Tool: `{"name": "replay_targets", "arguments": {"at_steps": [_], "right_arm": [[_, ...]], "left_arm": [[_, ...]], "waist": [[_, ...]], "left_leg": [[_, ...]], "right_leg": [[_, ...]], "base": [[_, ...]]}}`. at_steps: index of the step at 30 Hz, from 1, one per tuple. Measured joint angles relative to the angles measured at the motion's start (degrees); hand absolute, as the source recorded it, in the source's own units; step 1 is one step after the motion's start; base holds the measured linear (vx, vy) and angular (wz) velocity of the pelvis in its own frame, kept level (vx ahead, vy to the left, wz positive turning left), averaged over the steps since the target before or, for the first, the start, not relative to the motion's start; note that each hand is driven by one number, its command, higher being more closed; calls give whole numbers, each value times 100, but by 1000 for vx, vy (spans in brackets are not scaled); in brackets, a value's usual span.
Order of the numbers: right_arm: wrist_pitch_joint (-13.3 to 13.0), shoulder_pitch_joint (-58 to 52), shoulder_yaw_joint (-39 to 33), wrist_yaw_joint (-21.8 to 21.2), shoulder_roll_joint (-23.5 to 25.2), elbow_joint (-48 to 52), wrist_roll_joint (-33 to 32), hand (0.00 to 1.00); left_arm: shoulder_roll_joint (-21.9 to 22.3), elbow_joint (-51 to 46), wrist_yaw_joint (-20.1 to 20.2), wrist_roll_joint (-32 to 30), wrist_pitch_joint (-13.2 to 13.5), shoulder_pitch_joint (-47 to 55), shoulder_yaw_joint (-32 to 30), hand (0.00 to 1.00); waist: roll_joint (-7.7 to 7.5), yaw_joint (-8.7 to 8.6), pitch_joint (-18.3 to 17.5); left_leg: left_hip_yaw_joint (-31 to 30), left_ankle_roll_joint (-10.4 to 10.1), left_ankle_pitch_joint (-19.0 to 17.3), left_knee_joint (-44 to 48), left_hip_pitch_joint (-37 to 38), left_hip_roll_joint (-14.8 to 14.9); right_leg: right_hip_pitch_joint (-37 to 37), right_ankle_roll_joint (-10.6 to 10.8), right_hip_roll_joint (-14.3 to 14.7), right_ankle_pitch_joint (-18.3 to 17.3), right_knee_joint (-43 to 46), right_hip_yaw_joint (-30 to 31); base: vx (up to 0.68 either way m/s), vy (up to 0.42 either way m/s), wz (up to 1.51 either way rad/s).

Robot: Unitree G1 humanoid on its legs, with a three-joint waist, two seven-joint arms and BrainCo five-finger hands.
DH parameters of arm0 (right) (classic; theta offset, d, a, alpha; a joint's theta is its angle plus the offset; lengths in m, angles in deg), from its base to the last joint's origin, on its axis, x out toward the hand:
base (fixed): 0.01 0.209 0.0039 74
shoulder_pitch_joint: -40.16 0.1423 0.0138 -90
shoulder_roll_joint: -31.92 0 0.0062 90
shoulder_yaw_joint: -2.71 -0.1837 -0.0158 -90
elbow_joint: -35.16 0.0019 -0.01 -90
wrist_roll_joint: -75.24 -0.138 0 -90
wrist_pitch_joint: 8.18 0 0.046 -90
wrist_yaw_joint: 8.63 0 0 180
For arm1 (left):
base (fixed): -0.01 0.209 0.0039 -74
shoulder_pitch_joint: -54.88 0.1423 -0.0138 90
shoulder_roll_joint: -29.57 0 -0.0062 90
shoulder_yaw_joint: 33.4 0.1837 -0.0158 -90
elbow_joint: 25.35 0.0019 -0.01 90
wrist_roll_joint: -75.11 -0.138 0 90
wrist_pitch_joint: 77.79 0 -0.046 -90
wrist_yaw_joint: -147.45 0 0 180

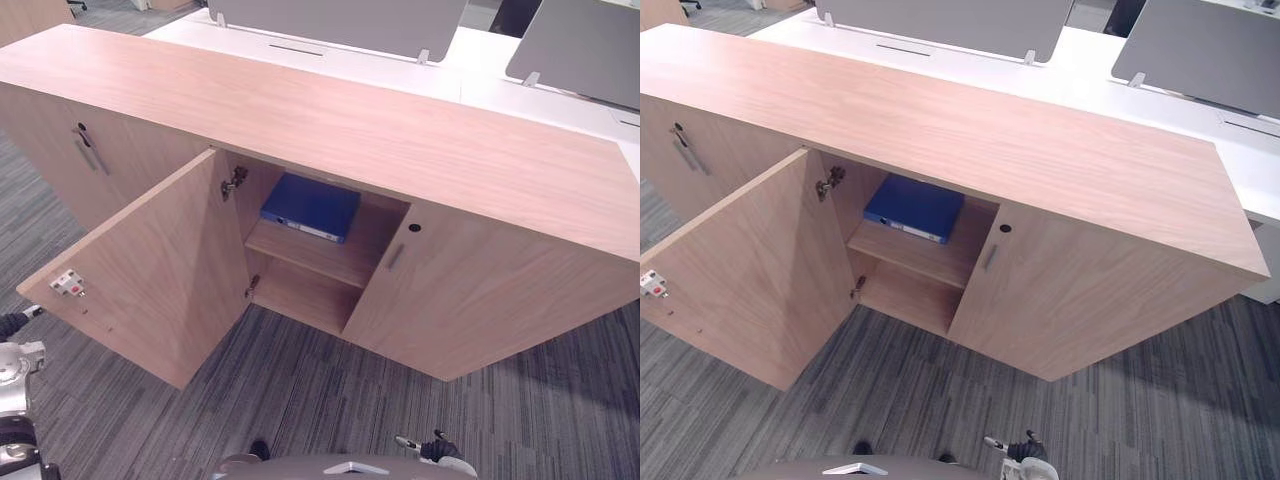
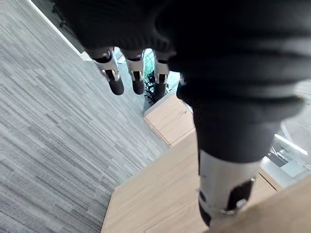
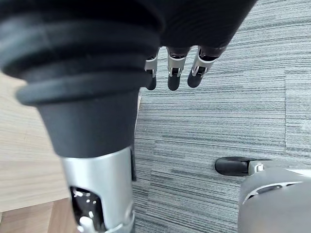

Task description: Walk over to the cabinet, pick up the folder, carry it to the office cabinet, place the folder inside the office cabinet, then close the office cabinet door

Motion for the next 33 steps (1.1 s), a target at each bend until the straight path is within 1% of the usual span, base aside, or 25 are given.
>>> {"name": "replay_targets", "arguments": {"at_steps": [3, 6, 11, 13, 15, 19, 20, 21, 23, 26, 27, 30, 31, 33], "right_arm": [[0, 54, 1, 0, 0, 1, 1, 0], [1, 83, 2, 0, 0, 0, 2, 0], [8, 93, 2, 0, 0, 0, 111, 0], [66, 93, 2, -1, 0, 0, 124, 0], [96, 93, 2, -1, 0, 0, 126, 0], [103, 39, 1, 0, 2, 0, 184, 0], [107, 39, 0, 1, 11, 0, 214, 0], [109, 42, 0, 1, 20, 1, 217, 0], [115, 42, -12, 3, 75, 5, 218, 0], [121, 42, -16, 4, 87, 6, 221, 0], [123, 60, -16, 5, 90, 26, 221, 0], [125, 66, -15, 5, 130, 161, 223, 0], [125, 68, -15, 6, 143, 201, 223, 0], [122, 132, -14, 11, 179, 216, 223, 0]], "left_arm": [[198, -293, 6, 5, 0, 38, 15, 0], [344, -388, 5, 27, 1, 52, 70, 0], [609, -788, 12, 227, 13, 226, 141, 0], [709, -799, 57, 229, 14, 227, 198, 0], [902, -969, 69, 238, 14, 285, 244, 0], [1399, -1424, 85, 366, 61, 598, 525, 0], [1654, -1483, 87, 460, 68, 699, 642, 0], [1768, -1496, 87, 492, 70, 739, 682, 0], [2210, -1889, 122, 626, 130, 1013, 836, 0], [2550, -2026, 189, 697, 155, 1198, 1145, 0], [2701, -2084, 222, 739, 155, 1254, 1297, 0], [2984, -2144, 346, 836, 162, 1349, 1712, 0], [3019, -2144, 362, 853, 162, 1363, 1795, 0], [3173, -2144, 485, 887, 161, 1409, 2055, 0]], "waist": [[-3, -4, 3], [-1, -20, 30], [-8, -34, 45], [-1, -42, 49], [1, -58, 51], [16, -79, 61], [25, -103, 68], [26, -114, 69], [24, -128, 70], [15, -146, 75], [44, -158, 99], [72, -203, 116], [71, -219, 117], [67, -307, 118]], "left_leg": [[-2, -9, -6, 2, 17, -9], [-2, -18, -13, 1, 101, -12], [3, -14, -13, -2, 96, -10], [9, -4, -5, -3, 98, -8], [13, -8, -8, -4, 96, -2], [12, -19, -15, -4, 89, -11], [22, -18, -16, -4, 83, -22], [32, -17, -16, -4, 82, -25], [68, -6, -14, -4, 90, -37], [77, 15, 0, -3, 92, -54], [79, 16, 0, -3, 91, -58], [85, 16, 1, -2, 111, -57], [86, 16, 1, -2, 112, -53], [101, 15, 3, -2, 133, -36]], "right_leg": [[25, -1, -2, 0, -6, -2], [113, -7, -4, -2, -6, -5], [97, -7, -4, -3, 6, -1], [93, -8, -5, -4, 20, 1], [87, -9, -6, -5, 32, 2], [82, -16, -29, -10, 28, 12], [76, -14, -44, -9, 18, 22], [75, -10, -50, -7, 12, 28], [70, 37, -57, 22, -7, 73], [72, 50, -67, 30, -23, 83], [73, 54, -71, 33, -29, 85], [93, 55, -68, 35, -40, 85], [94, 55, -64, 35, -41, 85], [109, 55, -54, 35, -41, 87]], "base": [[12, 0, 1], [0, 0, 0], [-60, -19, -1], [-75, -17, 0], [-92, -23, 1], [-48, -11, 0], [0, 0, 0], [-14, 1, -6], [0, 0, -8], [0, 0, -2], [0, 0, 0], [0, 0, 0], [0, 0, 0], [0, 0, 0]]}}
